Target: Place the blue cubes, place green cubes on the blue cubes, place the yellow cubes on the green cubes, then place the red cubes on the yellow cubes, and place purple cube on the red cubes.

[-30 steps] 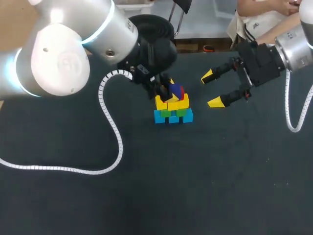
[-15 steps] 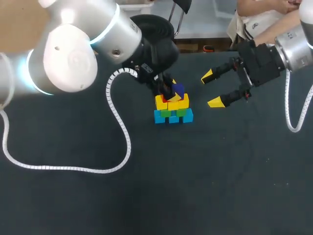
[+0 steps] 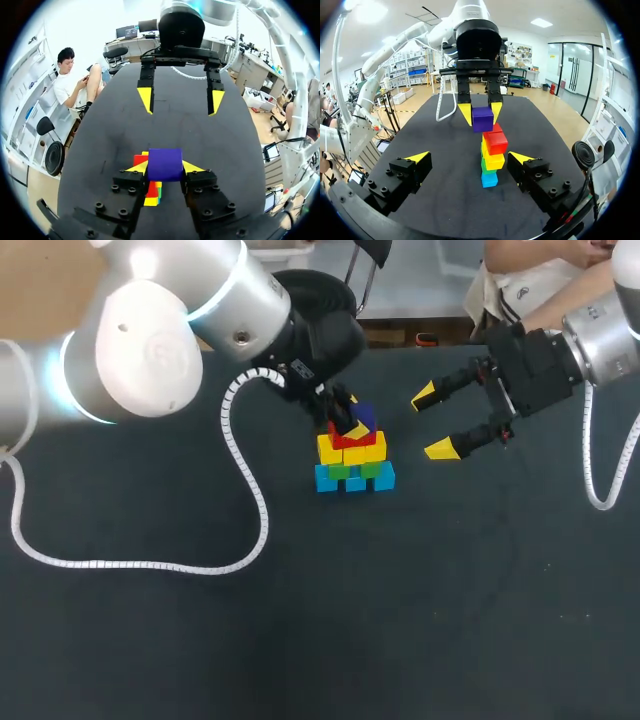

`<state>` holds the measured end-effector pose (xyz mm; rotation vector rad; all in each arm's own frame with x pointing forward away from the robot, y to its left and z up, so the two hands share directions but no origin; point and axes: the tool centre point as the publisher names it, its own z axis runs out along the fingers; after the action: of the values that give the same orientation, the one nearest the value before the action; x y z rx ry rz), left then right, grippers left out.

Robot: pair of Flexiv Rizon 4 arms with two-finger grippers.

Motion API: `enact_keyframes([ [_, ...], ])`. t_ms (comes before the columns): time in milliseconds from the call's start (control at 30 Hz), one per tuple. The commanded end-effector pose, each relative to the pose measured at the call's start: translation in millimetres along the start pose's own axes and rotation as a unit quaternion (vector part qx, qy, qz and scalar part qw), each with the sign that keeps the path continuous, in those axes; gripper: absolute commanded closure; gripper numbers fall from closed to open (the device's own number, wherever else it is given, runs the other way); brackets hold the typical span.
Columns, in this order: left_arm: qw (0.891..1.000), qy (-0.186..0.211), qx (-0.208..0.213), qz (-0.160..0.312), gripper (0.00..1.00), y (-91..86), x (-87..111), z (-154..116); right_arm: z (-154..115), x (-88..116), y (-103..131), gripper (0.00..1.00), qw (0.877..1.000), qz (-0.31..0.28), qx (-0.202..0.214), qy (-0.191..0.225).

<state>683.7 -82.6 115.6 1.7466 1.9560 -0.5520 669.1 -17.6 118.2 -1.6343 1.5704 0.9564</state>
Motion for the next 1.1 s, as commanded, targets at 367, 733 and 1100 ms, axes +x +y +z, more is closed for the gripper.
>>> enact_keyframes([
  [367,1.000,0.009,0.006,-0.006,1.00,8.5,3.7,6,0,0,1,0.00,1.000,0.000,0.001,0.000],
  [733,1.000,0.010,0.006,-0.016,1.00,10.6,11.3,9,0,0,1,0.00,1.000,0.000,0.001,0.000],
  [1100,1.000,0.006,0.001,-0.017,1.00,20.6,7.4,8,0,0,1,0.00,1.000,0.000,0.001,0.000],
])
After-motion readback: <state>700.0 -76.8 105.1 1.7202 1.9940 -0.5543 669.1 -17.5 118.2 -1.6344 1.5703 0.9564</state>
